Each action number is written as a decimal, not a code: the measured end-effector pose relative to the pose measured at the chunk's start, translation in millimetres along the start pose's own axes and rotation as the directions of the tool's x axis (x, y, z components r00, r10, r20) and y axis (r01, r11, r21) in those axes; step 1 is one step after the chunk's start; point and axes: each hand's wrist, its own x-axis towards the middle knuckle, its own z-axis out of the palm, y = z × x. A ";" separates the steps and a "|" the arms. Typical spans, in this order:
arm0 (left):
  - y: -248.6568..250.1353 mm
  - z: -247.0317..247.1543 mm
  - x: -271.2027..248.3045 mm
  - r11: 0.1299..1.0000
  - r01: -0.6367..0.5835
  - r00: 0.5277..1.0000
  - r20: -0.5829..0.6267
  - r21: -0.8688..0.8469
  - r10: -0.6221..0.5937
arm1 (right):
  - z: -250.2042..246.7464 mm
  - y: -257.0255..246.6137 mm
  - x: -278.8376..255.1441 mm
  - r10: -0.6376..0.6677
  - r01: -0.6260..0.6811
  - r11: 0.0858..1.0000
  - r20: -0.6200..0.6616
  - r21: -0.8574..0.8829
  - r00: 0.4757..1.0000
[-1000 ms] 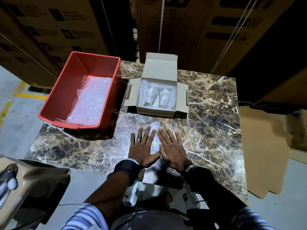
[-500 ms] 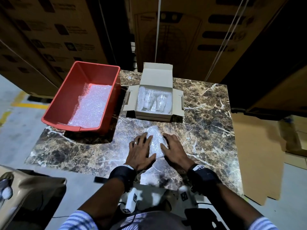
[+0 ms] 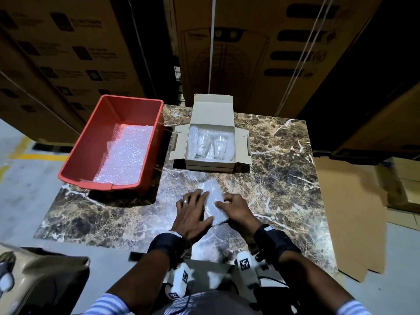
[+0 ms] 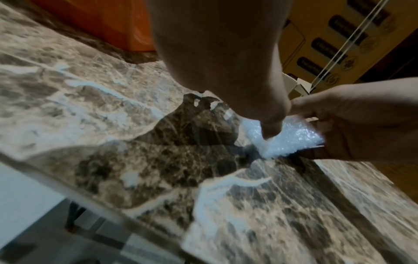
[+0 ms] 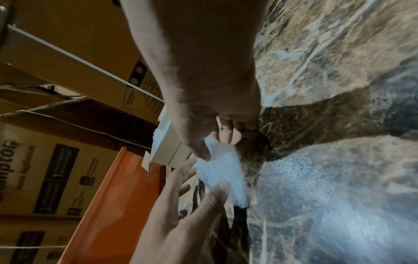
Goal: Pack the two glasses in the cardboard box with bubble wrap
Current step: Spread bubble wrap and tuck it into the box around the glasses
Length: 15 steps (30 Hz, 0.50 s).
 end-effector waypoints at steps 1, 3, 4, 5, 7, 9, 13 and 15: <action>0.3 -4.2 1.8 1.000 -0.010 1.000 -0.024 -0.016 0.009 | -0.4 -4.9 -4.2 -0.007 0.007 1.000 0.003 0.001 1.000; 1.7 -16.5 8.1 0.998 -0.029 0.997 -0.072 -0.057 0.025 | -3.2 -12.7 -11.4 0.001 -0.002 0.999 0.010 0.034 1.000; 2.2 -23.8 13.8 0.996 -0.042 0.996 -0.077 -0.085 0.036 | -6.0 -18.2 -14.5 -0.002 0.000 0.999 0.035 0.046 0.999; 4.4 -32.9 19.4 0.992 -0.053 0.997 -0.067 -0.112 0.046 | -9.6 -22.8 -16.9 -0.005 0.002 0.999 0.071 0.048 0.997; 4.6 -46.2 34.0 0.981 -0.046 0.999 -0.026 -0.186 0.042 | -18.8 -31.1 -20.8 -0.008 0.000 0.999 0.159 0.050 0.987; 3.8 -57.7 46.5 0.933 0.035 0.999 0.041 -0.359 -0.022 | -27.7 -38.4 -23.8 -0.009 -0.003 0.999 0.220 0.054 0.975; 3.8 -72.2 64.2 0.660 0.313 0.948 0.263 -0.683 -0.177 | -40.9 -43.3 -27.0 0.012 -0.024 0.998 0.230 0.051 0.973; 3.9 -76.7 68.5 0.626 0.382 0.920 0.342 -0.680 -0.190 | -45.7 -46.3 -28.1 0.020 -0.032 0.998 0.210 0.056 0.978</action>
